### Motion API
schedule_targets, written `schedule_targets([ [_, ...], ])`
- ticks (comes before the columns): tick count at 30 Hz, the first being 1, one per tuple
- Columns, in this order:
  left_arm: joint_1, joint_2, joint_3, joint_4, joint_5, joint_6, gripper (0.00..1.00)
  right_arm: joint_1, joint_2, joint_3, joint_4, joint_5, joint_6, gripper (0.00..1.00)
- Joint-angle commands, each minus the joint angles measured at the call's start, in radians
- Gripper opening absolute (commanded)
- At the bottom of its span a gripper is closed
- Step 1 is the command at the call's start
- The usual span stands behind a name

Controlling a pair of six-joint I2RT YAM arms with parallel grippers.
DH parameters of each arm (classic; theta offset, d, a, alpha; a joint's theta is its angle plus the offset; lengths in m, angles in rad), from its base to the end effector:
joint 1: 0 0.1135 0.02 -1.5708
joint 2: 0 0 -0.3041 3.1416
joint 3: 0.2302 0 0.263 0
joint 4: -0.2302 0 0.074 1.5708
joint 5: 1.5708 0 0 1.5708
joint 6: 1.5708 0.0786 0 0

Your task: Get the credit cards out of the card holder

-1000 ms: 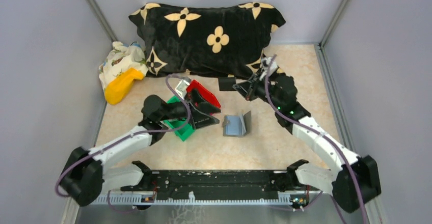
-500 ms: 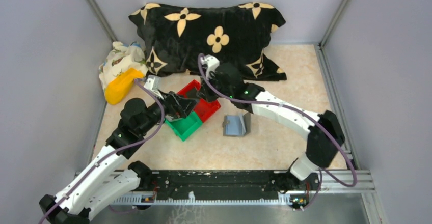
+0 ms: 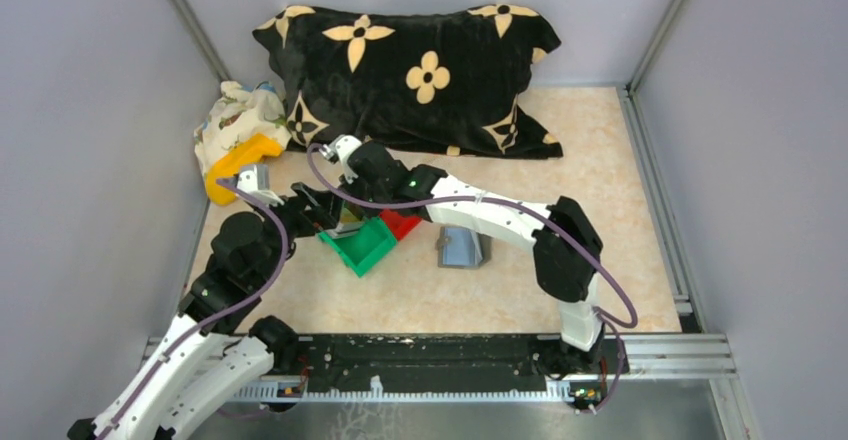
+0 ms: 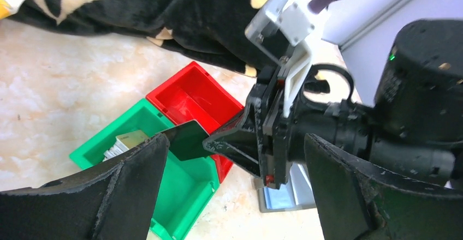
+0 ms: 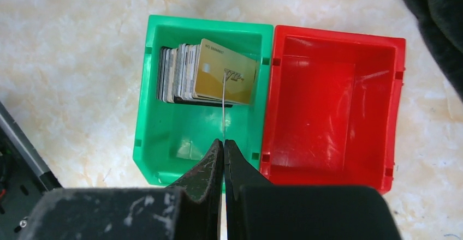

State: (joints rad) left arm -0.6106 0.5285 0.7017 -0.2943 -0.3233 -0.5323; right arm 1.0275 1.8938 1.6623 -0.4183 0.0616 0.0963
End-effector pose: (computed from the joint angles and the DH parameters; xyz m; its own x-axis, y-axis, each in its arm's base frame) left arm 0.1345 -0.0637 0.3521 -0.2301 -0.4263 -0.8748 0.1956 0.8603 -0.4707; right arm 0.2631 0.4263 0.3093 -0.3910 -0.4619 -0.7961 -0.7951 0.6052 0.0395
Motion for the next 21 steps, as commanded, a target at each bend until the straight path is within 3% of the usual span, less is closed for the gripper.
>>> schedule_targets([
  [1,0.006,-0.019,0.036,-0.061,-0.084,-0.017,0.99,0.016,0.036,0.077,-0.018,0.042,-0.035,0.0],
  [21,0.005,0.002,0.027,-0.044,-0.021,-0.006,0.99,0.06,0.282,0.293,-0.123,0.178,-0.116,0.0],
])
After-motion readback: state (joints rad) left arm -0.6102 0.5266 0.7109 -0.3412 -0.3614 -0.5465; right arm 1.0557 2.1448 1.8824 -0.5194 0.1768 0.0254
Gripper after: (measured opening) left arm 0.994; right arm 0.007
